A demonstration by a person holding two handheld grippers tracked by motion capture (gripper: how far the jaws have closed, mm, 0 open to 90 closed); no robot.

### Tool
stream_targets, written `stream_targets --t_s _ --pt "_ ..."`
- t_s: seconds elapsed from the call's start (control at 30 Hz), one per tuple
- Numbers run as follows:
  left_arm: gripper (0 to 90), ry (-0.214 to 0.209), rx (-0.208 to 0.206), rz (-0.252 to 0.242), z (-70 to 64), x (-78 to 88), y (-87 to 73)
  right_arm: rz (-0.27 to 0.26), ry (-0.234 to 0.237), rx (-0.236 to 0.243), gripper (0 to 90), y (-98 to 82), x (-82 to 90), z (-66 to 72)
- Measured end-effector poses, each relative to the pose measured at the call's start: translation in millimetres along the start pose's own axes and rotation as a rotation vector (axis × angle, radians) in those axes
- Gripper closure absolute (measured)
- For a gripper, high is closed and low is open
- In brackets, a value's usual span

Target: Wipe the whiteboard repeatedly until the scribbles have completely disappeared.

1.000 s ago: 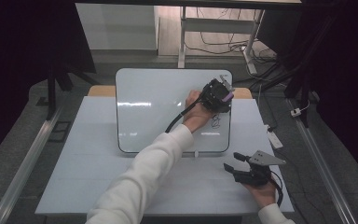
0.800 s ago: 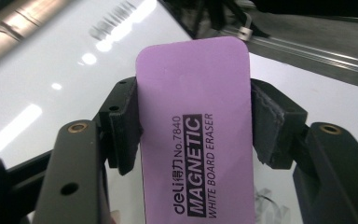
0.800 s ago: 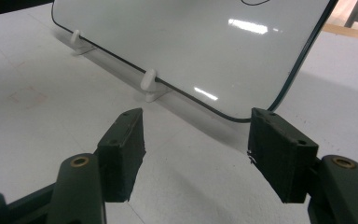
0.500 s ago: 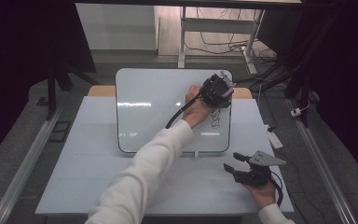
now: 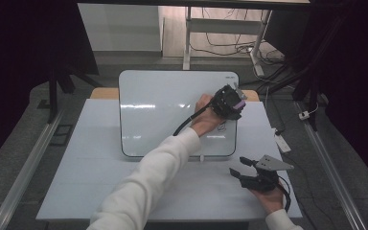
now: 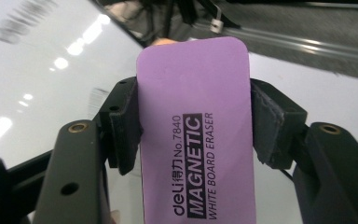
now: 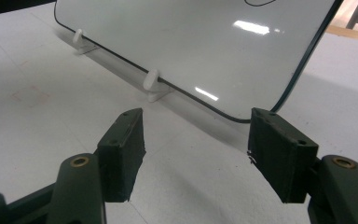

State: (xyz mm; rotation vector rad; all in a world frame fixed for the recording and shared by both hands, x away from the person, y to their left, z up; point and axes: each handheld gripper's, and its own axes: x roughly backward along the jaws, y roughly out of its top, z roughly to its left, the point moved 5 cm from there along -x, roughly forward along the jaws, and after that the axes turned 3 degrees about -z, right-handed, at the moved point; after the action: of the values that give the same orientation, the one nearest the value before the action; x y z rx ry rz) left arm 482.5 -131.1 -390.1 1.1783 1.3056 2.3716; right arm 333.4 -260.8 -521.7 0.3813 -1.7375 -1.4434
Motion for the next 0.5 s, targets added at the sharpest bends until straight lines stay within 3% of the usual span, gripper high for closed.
stream_targets --t_s 0.13,0.23,0.33,0.5 --pt "40.6 0.056 0.031 -0.028 23.3 7.4 14.4 0.003 -0.005 -0.003 35.5 -0.5 0.9 -1.2" --pt "40.6 0.05 0.05 -0.032 30.9 7.8 19.7 0.0 -0.006 -0.001 35.5 -0.4 1.3 -1.6" --pt "40.6 0.022 0.051 -0.028 26.3 3.6 18.1 -0.002 -0.006 -0.002 35.5 -0.4 1.7 -2.2" --pt "40.6 -0.041 0.024 -0.013 5.5 -5.9 13.1 0.001 -0.004 -0.003 35.5 -1.0 1.9 -1.8"
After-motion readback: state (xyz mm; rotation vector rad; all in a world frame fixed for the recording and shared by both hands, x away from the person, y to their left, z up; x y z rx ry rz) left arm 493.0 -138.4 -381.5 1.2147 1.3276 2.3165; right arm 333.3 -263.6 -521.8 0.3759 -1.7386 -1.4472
